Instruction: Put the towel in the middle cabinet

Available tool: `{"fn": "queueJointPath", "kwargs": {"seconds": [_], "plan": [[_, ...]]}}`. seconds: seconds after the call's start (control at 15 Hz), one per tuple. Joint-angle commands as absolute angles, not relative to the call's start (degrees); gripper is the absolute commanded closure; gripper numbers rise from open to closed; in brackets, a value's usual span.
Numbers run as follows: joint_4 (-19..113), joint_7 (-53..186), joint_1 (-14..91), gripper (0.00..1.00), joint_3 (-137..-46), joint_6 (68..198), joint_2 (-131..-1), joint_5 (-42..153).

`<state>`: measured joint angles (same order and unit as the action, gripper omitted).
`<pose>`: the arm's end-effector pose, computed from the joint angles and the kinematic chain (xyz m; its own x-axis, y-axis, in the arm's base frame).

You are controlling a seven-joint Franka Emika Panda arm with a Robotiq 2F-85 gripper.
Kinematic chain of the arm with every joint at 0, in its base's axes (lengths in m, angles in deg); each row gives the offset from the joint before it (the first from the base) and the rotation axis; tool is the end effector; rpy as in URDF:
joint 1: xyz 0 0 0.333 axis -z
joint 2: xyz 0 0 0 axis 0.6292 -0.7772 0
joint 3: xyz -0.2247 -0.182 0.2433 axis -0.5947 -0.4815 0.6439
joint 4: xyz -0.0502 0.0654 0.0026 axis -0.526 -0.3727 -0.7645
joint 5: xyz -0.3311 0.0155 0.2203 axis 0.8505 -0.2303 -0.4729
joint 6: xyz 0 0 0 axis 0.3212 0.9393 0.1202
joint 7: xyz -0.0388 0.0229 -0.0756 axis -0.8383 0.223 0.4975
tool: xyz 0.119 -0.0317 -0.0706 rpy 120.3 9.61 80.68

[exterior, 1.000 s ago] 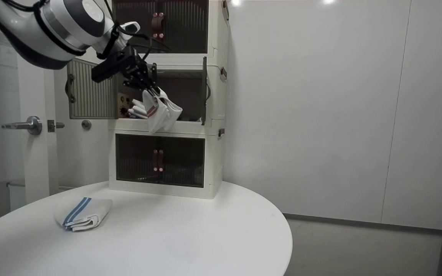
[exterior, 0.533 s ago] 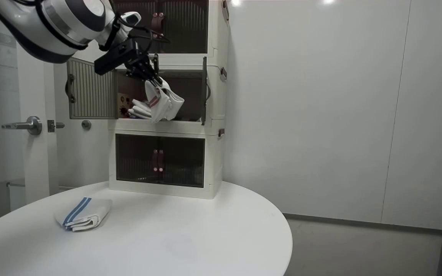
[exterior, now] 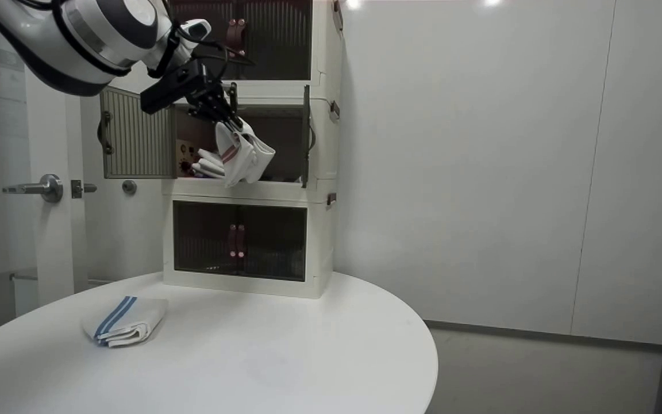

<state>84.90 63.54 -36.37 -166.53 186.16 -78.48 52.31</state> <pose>0.6167 0.0350 0.4403 0.6287 0.2265 0.7439 -0.1139 -0.9195 0.3762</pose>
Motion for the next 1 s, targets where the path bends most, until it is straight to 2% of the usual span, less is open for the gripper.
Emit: {"fn": "queueJointPath", "kwargs": {"seconds": [0.0,0.93], "plan": [[84.9,65.5,-36.1,0.93,-165.9,186.3,-78.4,50.1],[82.6,64.2,-34.9,0.92,-164.3,183.8,-81.2,49.0]]}}
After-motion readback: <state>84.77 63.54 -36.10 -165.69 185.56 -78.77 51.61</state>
